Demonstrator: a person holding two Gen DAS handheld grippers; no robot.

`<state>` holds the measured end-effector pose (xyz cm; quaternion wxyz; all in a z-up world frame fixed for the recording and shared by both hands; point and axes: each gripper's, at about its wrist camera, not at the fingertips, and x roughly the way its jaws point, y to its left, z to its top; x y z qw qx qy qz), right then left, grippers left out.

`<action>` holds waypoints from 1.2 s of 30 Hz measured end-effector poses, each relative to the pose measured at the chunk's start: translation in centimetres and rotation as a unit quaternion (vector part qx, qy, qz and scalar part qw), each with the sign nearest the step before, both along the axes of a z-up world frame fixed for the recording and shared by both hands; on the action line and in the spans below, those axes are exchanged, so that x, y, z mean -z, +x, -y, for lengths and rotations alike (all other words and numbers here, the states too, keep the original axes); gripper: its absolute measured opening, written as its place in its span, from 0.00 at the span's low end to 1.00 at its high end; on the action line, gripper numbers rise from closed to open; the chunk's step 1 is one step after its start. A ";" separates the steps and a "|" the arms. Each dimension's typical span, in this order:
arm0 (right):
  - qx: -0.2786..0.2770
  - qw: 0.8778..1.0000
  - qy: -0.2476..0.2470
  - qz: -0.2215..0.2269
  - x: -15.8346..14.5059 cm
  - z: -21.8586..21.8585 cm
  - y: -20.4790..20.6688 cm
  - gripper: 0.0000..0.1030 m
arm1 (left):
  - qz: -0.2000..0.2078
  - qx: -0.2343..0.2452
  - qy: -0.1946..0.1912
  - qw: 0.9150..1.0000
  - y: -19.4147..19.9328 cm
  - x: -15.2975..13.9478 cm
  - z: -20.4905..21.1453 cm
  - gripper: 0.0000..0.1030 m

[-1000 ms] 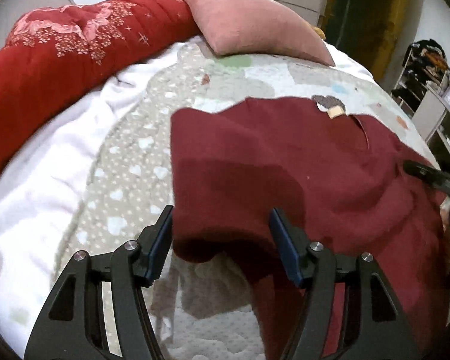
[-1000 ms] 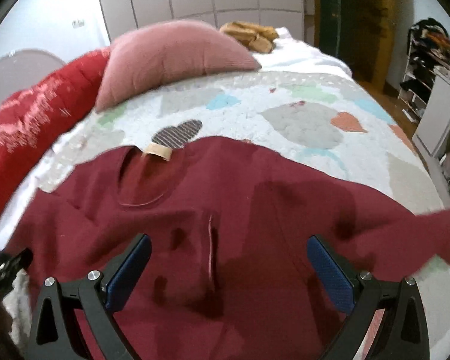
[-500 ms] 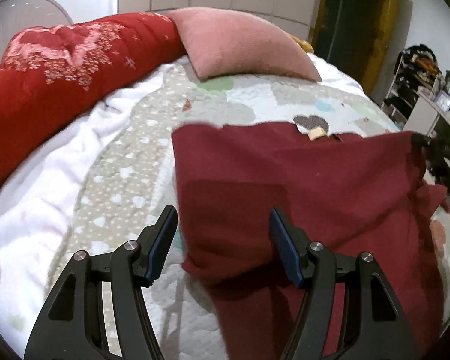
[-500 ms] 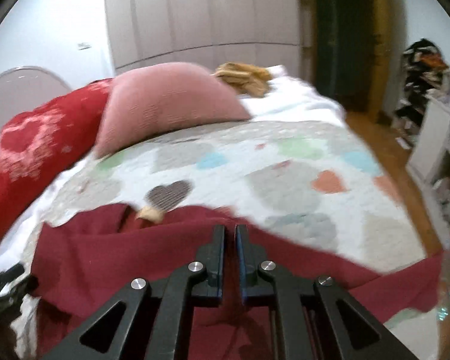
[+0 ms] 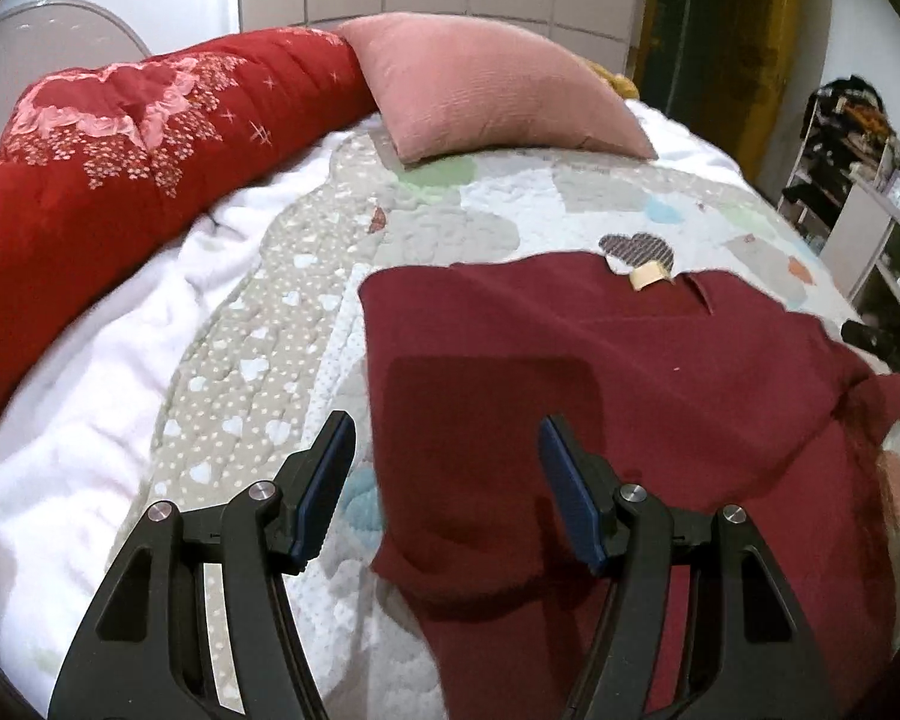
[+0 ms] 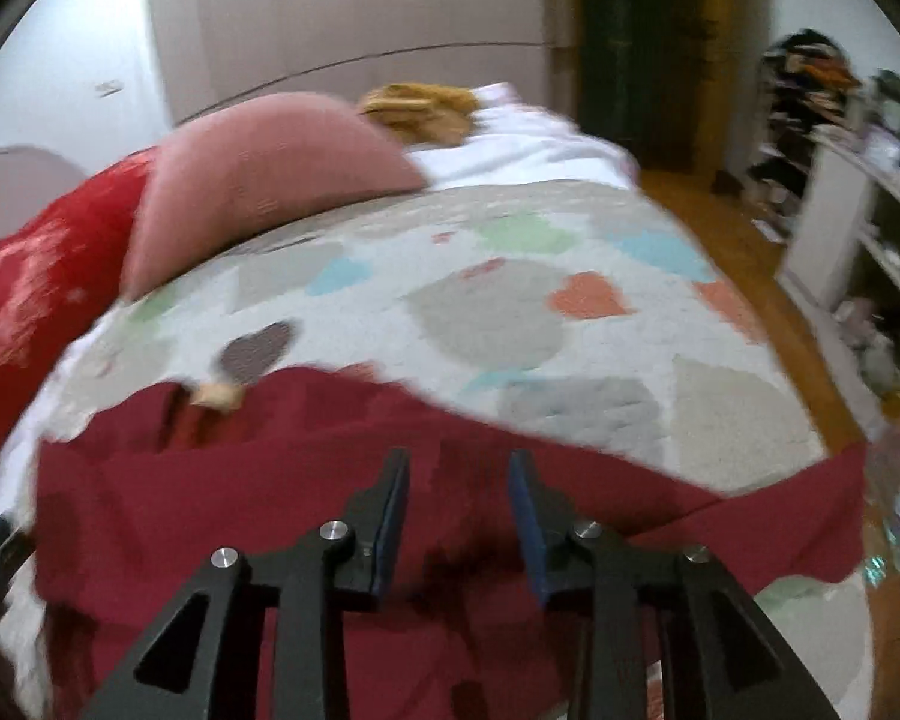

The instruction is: Fold small clothes

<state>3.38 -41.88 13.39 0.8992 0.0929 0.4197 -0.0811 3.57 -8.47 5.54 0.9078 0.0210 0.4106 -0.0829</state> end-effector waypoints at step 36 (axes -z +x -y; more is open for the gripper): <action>0.179 0.981 0.068 -0.012 0.6 14.1 -9.7 0.41 | -0.018 0.036 -0.024 0.999 -2.3 -0.5 5.0 0.67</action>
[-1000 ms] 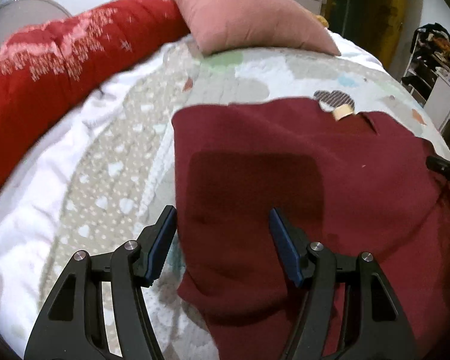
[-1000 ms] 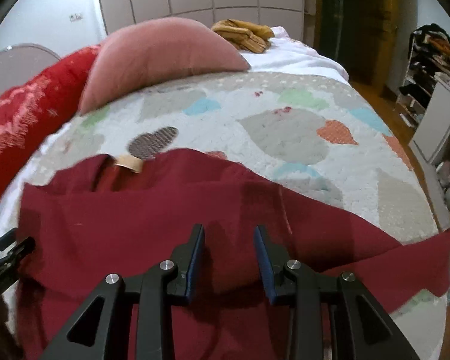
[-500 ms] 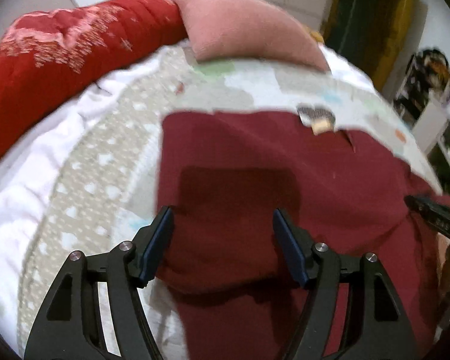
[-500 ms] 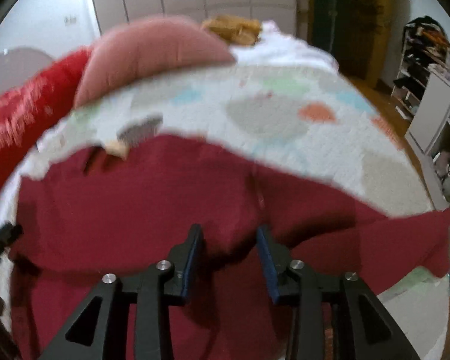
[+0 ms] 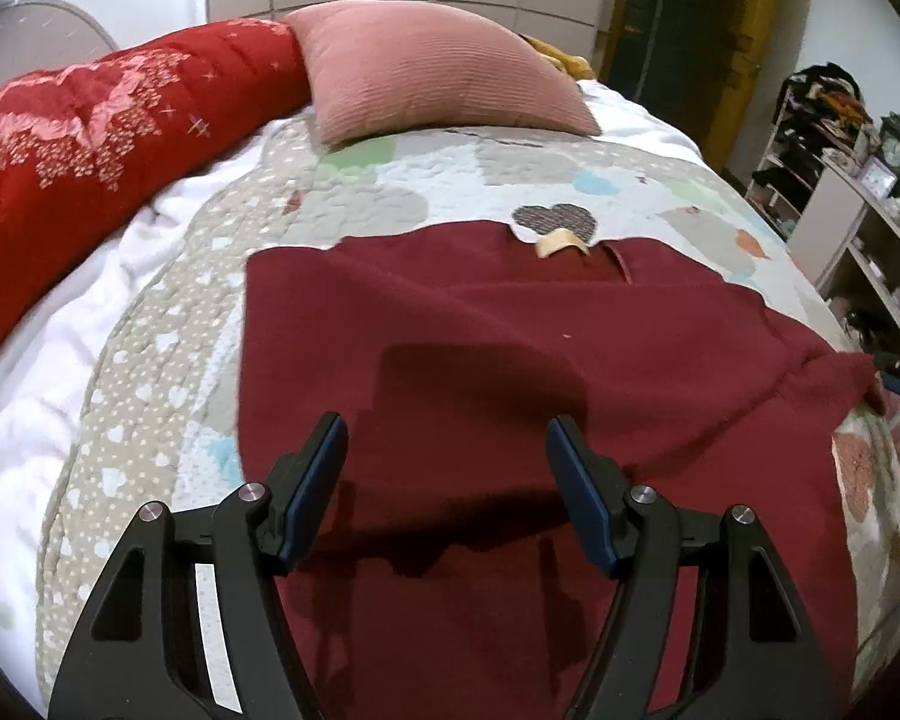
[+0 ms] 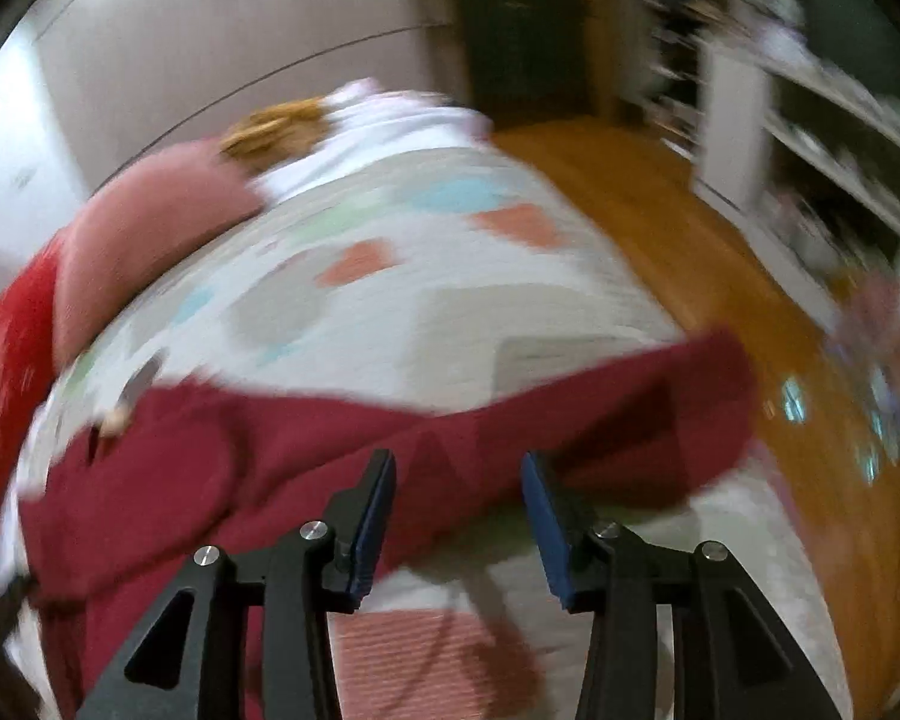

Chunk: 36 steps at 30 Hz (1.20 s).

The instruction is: Fold small clothes

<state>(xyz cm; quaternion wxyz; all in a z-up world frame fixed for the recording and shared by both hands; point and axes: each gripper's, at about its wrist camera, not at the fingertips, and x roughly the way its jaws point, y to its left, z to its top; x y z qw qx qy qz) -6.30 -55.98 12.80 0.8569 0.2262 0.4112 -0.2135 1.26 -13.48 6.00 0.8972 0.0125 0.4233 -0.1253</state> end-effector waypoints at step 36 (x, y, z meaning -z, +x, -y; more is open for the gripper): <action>-0.471 0.881 0.030 0.040 1.1 -27.3 10.6 0.20 | 0.010 -0.086 -0.076 0.993 1.0 -2.0 -9.7 0.67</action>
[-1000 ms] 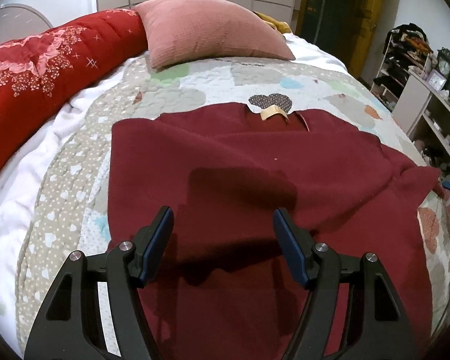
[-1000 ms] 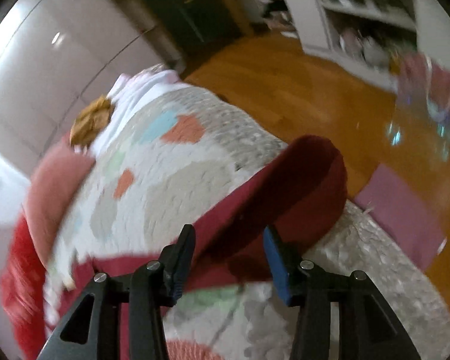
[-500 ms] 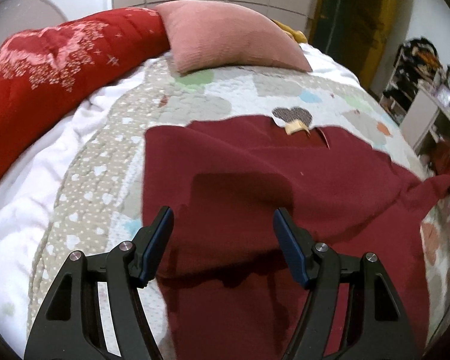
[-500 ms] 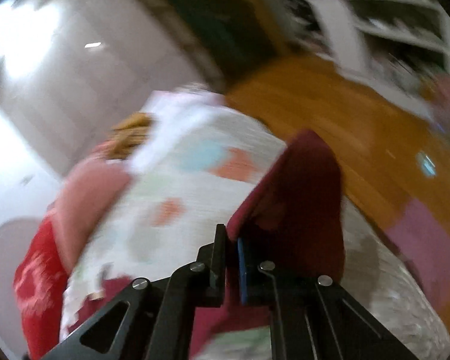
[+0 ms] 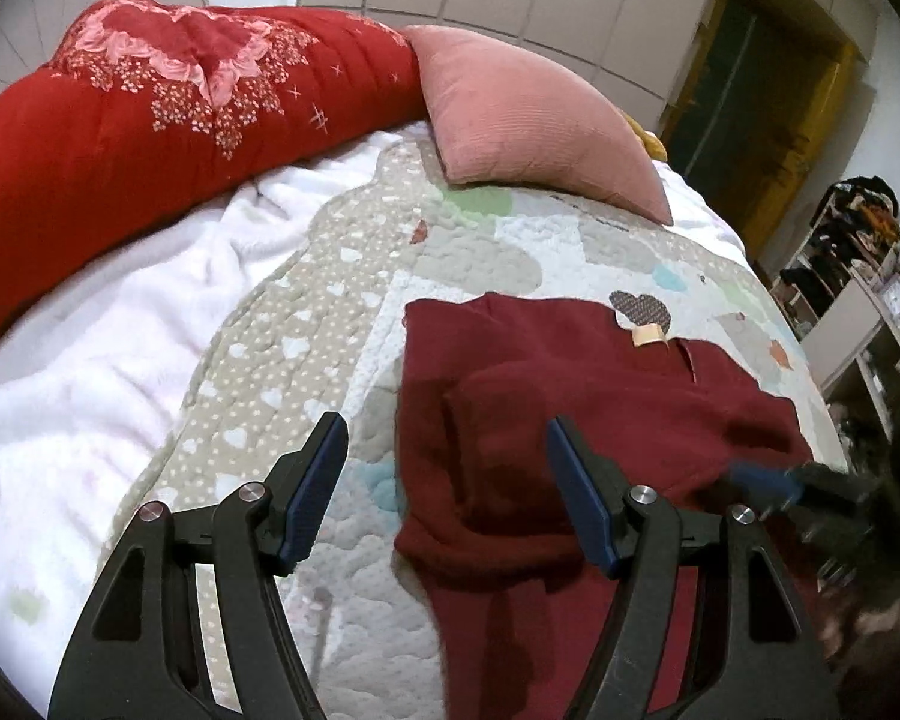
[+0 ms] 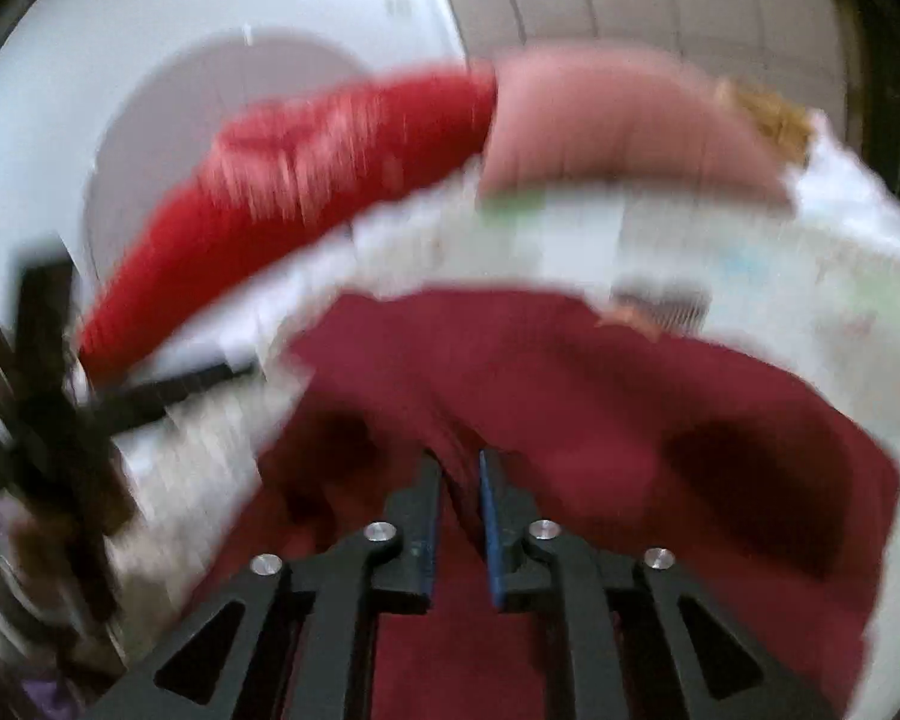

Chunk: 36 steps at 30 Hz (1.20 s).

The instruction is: Fold small clothes

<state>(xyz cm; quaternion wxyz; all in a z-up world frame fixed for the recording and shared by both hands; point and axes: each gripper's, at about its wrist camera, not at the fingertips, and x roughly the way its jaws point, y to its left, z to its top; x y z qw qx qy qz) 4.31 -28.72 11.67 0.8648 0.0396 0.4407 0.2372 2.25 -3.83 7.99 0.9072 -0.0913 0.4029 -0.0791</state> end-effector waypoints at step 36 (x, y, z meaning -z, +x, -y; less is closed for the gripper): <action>0.274 0.960 -0.054 -0.007 -2.0 16.1 -2.6 0.11 | -0.038 0.046 0.068 0.996 2.5 5.1 5.4 0.67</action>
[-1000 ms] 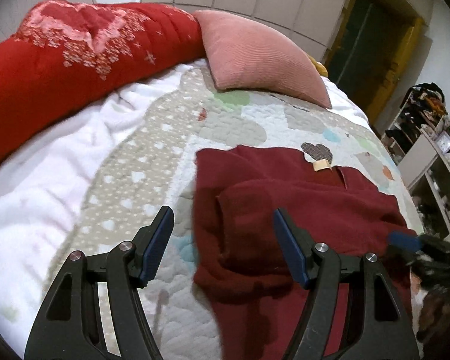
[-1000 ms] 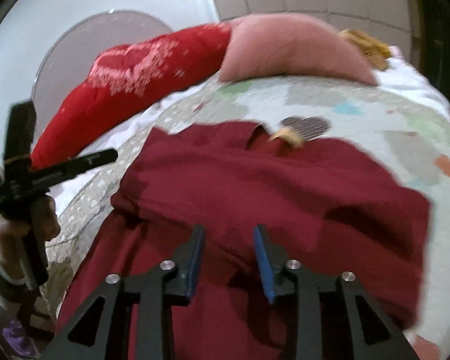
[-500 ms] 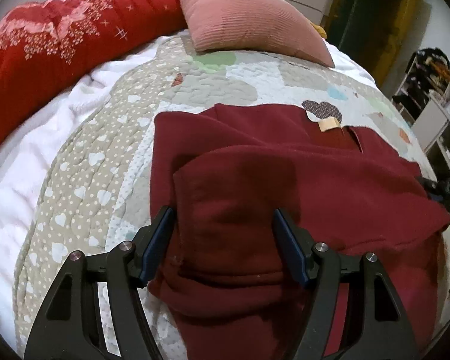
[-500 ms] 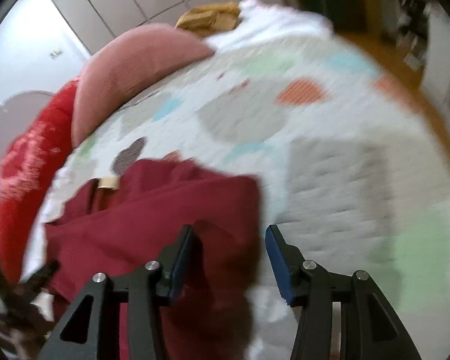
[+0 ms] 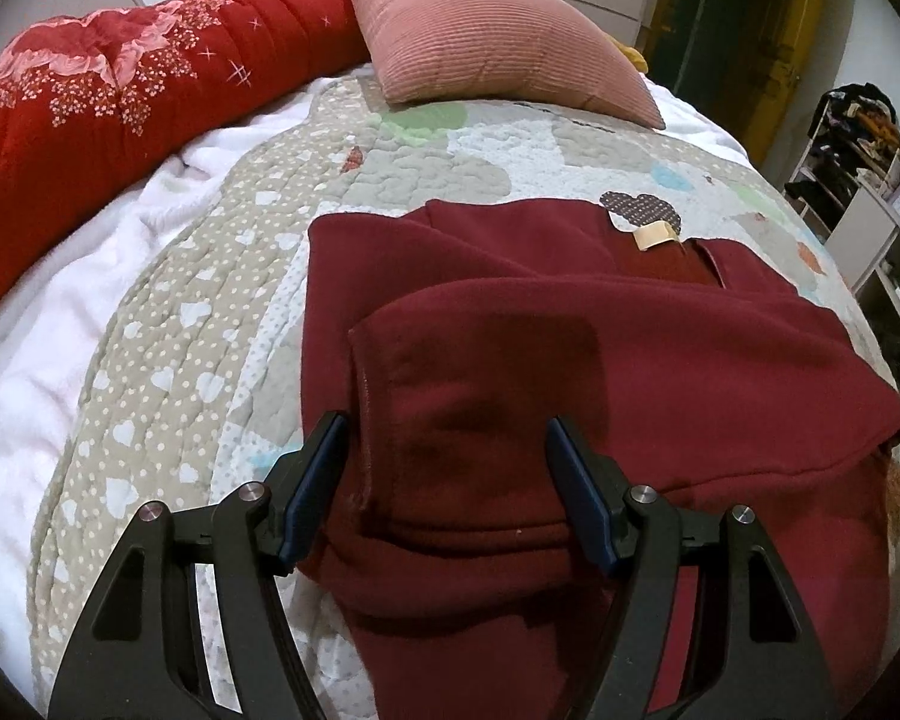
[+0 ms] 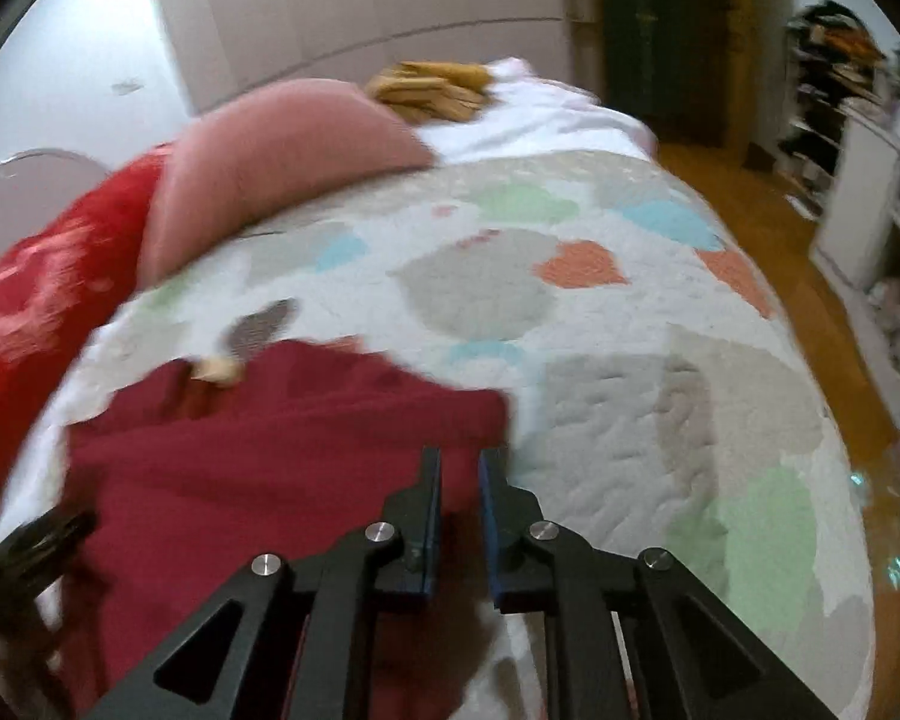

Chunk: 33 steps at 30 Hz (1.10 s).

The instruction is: Fold small clothes

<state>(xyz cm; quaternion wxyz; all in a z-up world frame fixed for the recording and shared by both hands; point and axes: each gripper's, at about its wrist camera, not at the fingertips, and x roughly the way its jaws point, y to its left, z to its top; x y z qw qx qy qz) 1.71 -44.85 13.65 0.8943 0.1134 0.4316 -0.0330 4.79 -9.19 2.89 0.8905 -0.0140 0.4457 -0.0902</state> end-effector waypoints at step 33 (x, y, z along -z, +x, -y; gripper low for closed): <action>-0.011 0.998 -0.031 -0.051 3.6 -2.2 -5.6 0.33 | 0.009 -0.010 0.023 1.000 -2.7 -1.0 -0.3 0.67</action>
